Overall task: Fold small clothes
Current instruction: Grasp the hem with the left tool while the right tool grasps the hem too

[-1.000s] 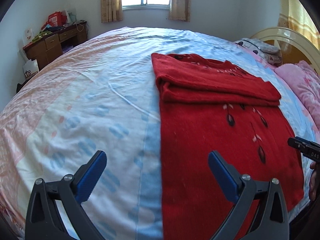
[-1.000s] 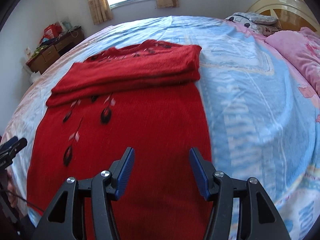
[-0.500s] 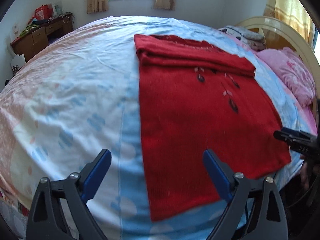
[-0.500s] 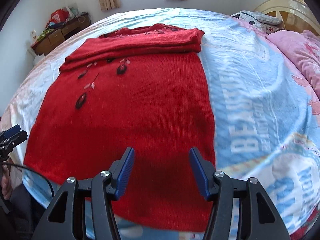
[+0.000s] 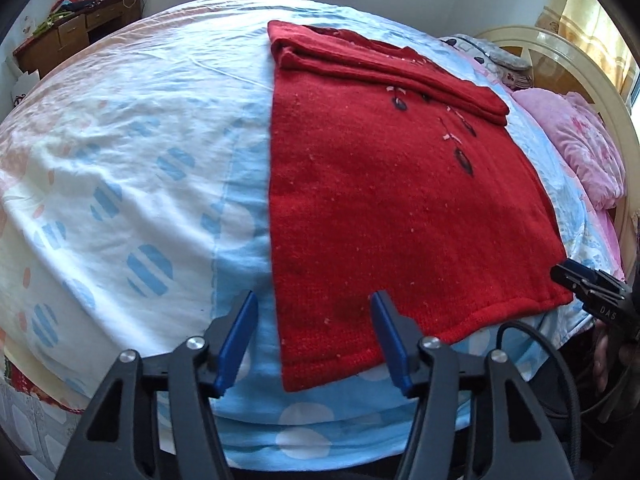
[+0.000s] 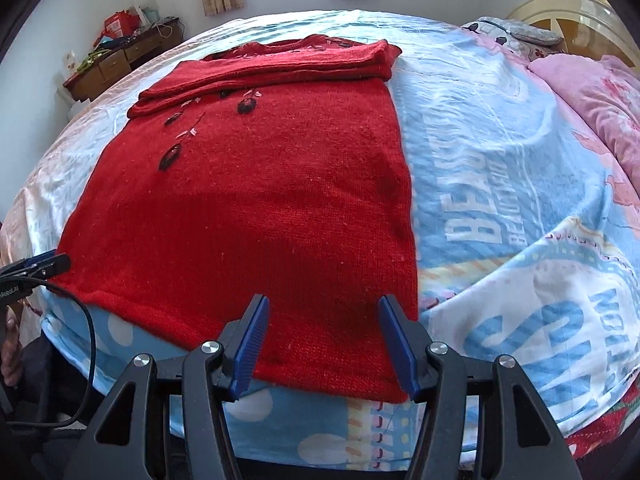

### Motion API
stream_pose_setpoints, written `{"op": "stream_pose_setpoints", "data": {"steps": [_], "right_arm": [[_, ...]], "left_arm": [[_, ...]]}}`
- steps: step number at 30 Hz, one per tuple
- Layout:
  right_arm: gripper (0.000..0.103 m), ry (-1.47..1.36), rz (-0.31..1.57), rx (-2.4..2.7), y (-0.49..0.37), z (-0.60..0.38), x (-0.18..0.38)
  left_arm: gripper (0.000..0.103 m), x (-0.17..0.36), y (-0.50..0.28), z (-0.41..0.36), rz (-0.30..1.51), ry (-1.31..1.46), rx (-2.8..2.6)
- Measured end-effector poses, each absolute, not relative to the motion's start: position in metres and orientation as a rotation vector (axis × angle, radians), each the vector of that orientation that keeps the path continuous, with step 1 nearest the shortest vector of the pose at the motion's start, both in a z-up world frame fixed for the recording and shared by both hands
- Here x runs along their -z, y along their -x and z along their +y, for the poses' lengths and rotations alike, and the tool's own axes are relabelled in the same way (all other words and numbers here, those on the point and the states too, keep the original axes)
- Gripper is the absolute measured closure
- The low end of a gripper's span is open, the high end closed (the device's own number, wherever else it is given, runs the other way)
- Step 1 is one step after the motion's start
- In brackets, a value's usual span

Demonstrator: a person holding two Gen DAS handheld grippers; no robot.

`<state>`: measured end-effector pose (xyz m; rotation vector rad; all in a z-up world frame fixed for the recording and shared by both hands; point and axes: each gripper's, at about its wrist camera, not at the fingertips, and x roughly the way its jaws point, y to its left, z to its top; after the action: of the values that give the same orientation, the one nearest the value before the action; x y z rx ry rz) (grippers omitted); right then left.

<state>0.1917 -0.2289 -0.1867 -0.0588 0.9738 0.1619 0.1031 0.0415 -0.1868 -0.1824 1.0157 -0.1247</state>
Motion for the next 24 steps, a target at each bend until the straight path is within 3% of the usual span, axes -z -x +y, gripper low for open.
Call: {"op": "stream_pose_setpoints", "data": {"steps": [3,5,6,7,18,24], "right_arm": [[0.045,0.052,0.964,-0.162,-0.19,-0.232,0.186],[0.045,0.053,0.96,-0.159,-0.188,-0.234,0.185],[0.045,0.05,0.96,-0.159,-0.187,-0.235,0.184],[0.045,0.043,0.961,-0.16,-0.187,-0.237,0.183],[0.045,0.007,0.981,-0.137,-0.182,-0.254,0.187],[0.045,0.01,0.996,-0.153,-0.179,-0.255,0.19]], "left_arm": [[0.042,0.188,-0.099,0.038,0.999,0.154,0.118],[0.054,0.189,-0.097,0.033,0.992,0.129,0.11],[0.069,0.188,-0.096,0.031,0.989,0.122,0.12],[0.077,0.187,-0.095,0.028,0.99,0.113,0.133],[0.076,0.19,-0.09,0.044,1.025,0.201,0.139],[0.082,0.19,-0.087,0.043,1.029,0.194,0.136]]}}
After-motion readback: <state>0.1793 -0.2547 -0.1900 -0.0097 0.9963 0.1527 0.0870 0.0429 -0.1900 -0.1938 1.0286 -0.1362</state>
